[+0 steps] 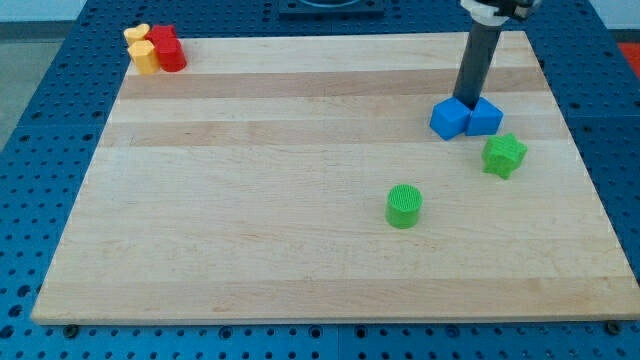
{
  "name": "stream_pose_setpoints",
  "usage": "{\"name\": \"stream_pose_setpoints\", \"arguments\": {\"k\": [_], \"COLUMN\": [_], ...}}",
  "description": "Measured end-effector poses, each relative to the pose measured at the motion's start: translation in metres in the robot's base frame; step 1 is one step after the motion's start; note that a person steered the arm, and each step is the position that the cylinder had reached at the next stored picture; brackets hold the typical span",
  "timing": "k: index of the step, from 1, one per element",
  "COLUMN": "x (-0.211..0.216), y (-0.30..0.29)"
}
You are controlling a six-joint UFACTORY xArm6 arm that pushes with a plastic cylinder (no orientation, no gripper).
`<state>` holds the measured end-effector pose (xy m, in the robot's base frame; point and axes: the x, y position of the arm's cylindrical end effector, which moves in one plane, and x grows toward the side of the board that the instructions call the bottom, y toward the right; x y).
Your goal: Push the blue cube close to the blue triangle
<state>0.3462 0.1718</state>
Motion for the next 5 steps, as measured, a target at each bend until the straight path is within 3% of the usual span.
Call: {"name": "stream_pose_setpoints", "arguments": {"k": [3, 4, 5], "x": [0.002, -0.014, -0.016], "y": [0.018, 0.055, 0.131]}}
